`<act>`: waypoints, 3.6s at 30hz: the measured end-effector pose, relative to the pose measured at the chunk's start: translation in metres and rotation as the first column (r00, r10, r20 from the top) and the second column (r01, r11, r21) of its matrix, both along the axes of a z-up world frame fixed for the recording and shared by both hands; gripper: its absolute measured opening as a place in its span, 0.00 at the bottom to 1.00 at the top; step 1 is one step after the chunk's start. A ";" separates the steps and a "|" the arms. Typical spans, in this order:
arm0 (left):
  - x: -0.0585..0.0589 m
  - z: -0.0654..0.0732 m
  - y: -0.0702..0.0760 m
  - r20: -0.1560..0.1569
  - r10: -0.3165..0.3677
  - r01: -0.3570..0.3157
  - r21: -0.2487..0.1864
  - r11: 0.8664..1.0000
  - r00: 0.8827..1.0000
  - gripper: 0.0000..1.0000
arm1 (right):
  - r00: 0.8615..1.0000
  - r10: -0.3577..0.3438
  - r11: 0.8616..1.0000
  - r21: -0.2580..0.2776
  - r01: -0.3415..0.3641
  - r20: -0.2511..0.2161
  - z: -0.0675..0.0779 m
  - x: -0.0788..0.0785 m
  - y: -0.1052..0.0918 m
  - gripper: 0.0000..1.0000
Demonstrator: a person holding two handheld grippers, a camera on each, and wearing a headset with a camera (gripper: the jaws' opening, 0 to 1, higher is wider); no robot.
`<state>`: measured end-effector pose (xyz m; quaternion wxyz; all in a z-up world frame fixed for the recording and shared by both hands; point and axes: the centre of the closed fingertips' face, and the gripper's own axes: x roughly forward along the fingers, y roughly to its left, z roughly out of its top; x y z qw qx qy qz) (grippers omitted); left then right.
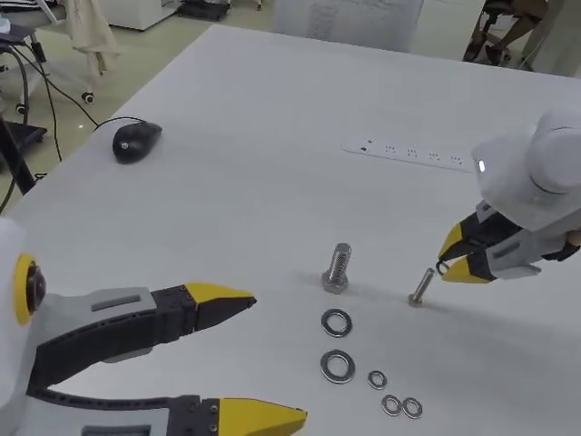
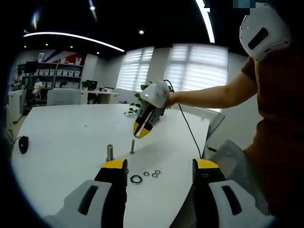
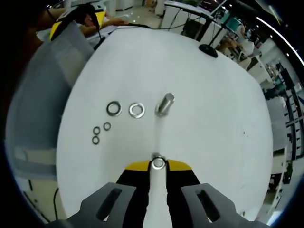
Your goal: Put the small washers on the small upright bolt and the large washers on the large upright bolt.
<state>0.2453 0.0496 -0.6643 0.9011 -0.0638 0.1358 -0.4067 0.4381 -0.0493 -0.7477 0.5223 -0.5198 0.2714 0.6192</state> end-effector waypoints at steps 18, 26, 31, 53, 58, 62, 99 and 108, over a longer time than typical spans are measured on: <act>0.000 -0.002 0.005 -0.006 0.026 -0.026 -0.009 1.000 1.000 0.54 | 0.999 0.026 0.998 -0.054 -0.027 -0.021 -0.014 0.006 0.004 0.12; -0.001 -0.003 0.007 -0.010 0.029 -0.029 -0.008 1.000 1.000 0.54 | 0.999 0.032 0.997 -0.070 -0.033 -0.026 -0.022 0.007 0.005 0.12; -0.001 -0.003 0.008 -0.010 0.033 -0.033 -0.007 0.999 0.999 0.54 | 0.999 0.037 0.996 -0.085 -0.040 -0.033 -0.030 0.008 0.005 0.12; 0.000 -0.005 0.009 -0.023 0.037 -0.037 -0.007 0.999 0.999 0.53 | 0.996 0.047 0.991 -0.126 -0.056 -0.072 -0.070 0.010 0.001 0.13; -0.001 -0.007 0.010 -0.030 0.040 -0.040 -0.006 0.999 0.999 0.53 | 0.996 0.046 0.991 -0.118 -0.055 -0.077 -0.072 0.009 0.002 0.15; -0.001 -0.007 0.011 -0.030 0.042 -0.042 -0.004 0.999 0.999 0.53 | 0.996 0.039 0.993 -0.112 -0.049 -0.083 -0.068 0.007 0.000 0.15; -0.021 0.012 -0.004 0.037 -0.027 0.027 0.009 1.000 0.999 0.54 | 0.988 0.037 0.998 -0.037 -0.043 -0.148 -0.059 -0.111 -0.019 0.17; -0.027 0.015 0.000 0.046 -0.018 0.018 0.005 1.000 0.999 0.54 | 0.987 0.026 0.998 -0.050 -0.034 -0.158 -0.068 -0.119 -0.016 0.17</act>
